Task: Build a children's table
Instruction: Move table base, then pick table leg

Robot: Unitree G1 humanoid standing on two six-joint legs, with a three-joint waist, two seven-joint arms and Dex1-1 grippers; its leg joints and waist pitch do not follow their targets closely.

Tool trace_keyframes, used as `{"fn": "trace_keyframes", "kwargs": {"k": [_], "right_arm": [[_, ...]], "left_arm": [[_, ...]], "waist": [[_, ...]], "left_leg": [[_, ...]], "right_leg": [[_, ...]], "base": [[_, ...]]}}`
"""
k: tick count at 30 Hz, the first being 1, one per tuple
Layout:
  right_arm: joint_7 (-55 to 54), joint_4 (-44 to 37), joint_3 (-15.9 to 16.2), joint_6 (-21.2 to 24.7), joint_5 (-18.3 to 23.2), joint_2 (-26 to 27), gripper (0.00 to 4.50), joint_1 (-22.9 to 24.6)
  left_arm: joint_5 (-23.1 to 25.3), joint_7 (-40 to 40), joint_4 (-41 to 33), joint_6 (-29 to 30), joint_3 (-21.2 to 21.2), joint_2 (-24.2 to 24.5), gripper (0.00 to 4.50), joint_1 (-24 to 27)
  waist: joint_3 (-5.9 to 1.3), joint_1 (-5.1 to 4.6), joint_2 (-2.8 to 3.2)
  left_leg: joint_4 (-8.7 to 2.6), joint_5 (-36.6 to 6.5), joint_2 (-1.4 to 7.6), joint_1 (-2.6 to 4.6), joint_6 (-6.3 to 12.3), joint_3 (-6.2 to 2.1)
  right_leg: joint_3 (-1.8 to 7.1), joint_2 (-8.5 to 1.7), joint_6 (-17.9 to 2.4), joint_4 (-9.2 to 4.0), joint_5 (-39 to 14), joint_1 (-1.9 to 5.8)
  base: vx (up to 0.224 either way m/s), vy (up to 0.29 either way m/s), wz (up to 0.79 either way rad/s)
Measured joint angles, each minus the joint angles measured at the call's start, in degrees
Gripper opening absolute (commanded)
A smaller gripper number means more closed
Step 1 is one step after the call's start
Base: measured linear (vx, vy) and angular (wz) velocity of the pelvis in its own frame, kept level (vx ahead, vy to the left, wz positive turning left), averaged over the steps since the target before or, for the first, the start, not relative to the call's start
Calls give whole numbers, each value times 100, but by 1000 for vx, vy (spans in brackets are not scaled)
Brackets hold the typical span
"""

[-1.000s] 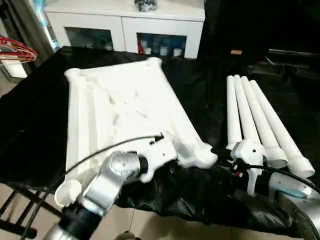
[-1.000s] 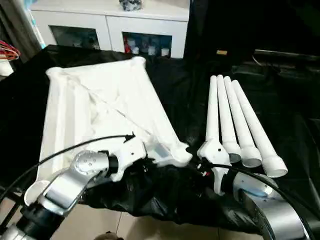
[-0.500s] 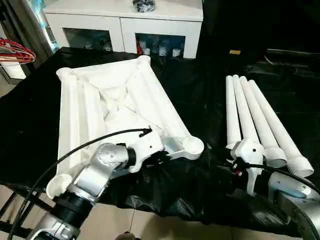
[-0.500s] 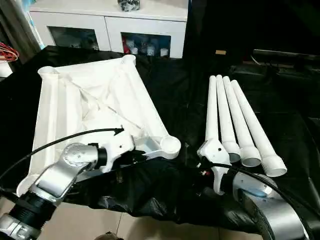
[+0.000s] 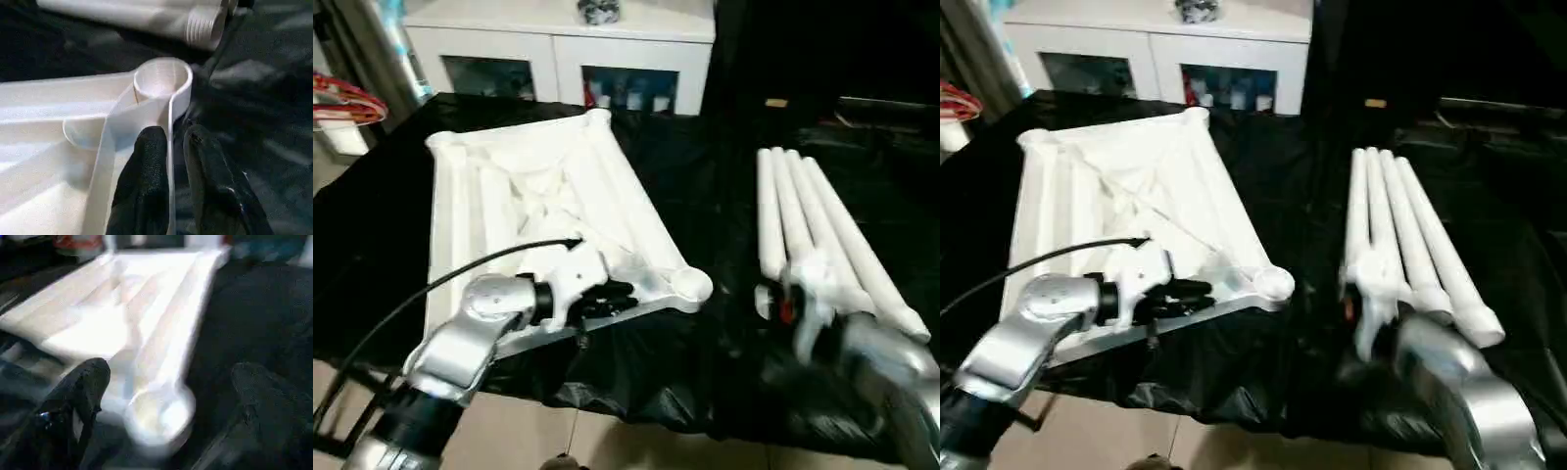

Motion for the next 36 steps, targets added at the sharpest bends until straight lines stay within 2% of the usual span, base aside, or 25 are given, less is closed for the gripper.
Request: {"fn": "trace_keyframes", "kwargs": {"k": [2,5,7,10,11,15,16,20,30,32,36], "right_arm": [[-378,294,-78,114,-115,126,450,-290],[-988,937,-131,343,-370,323,450,-719],[-1416,1447,-276,519,-559,378,450,-1047],[-1768,1922,-391,740,-689,409,450,-1375],[-1827,2032,-405,772,-702,409,450,-1440],[-2001,2533,-418,949,-761,451,450,-1782],[-2015,2670,-417,1010,-801,458,450,-1877],[-2066,2878,-355,1363,-911,452,450,-2009],[-1980,3406,-333,2129,-850,443,450,-2433],[-1984,3569,-399,2272,-839,451,421,-2566],[-1986,3873,-500,2441,-822,449,389,-2774]], "left_arm": [[4,114,-118,84,23,6,81,-3],[1,196,-276,244,31,-21,81,7],[-52,235,-449,376,25,-102,111,16],[-242,176,-647,646,0,-114,117,58],[-304,148,-714,731,-14,-119,136,75],[-327,184,-825,771,-58,-157,159,83],[-323,200,-828,773,-58,-159,177,83],[-348,199,-877,910,-87,-120,177,84],[-457,153,-1088,1117,-171,-2,177,96],[-501,134,-1135,1168,-173,27,194,96],[-545,113,-1237,1213,-212,84,194,95]], "waist": [[-2,32,-4],[-2,28,-4],[-2,33,-5],[-1,33,-7],[-1,34,-7],[0,15,-7],[0,16,-8],[3,26,-16],[4,34,-21],[5,34,-23],[5,34,-29]], "left_leg": [[-2,5,1,1,-6,0],[-7,12,0,-4,-20,1],[-8,21,-1,-15,-33,2],[-24,37,-1,-28,-58,4],[-28,41,-1,-31,-65,4],[-36,46,1,-34,-71,5],[-35,46,2,-33,-71,5],[-34,48,2,-35,-69,6],[-34,55,3,-33,-69,8],[-34,55,3,-33,-70,8],[-34,56,3,-33,-70,9]], "right_leg": [[-2,0,0,4,0,-1],[0,1,1,5,1,-8],[0,0,1,6,3,-20],[0,2,1,8,3,-42],[0,3,1,8,3,-48],[-1,7,-1,8,2,-55],[-1,8,-1,9,2,-55],[-1,8,-1,9,2,-54],[-1,7,-3,13,5,-54],[-1,7,-3,13,5,-54],[-1,7,-3,13,5,-54]], "base": [[0,0,0],[0,0,0],[0,0,0],[0,0,0],[0,0,0],[0,0,0],[0,0,0],[0,0,0],[0,0,0],[0,0,0],[0,0,0]]}}
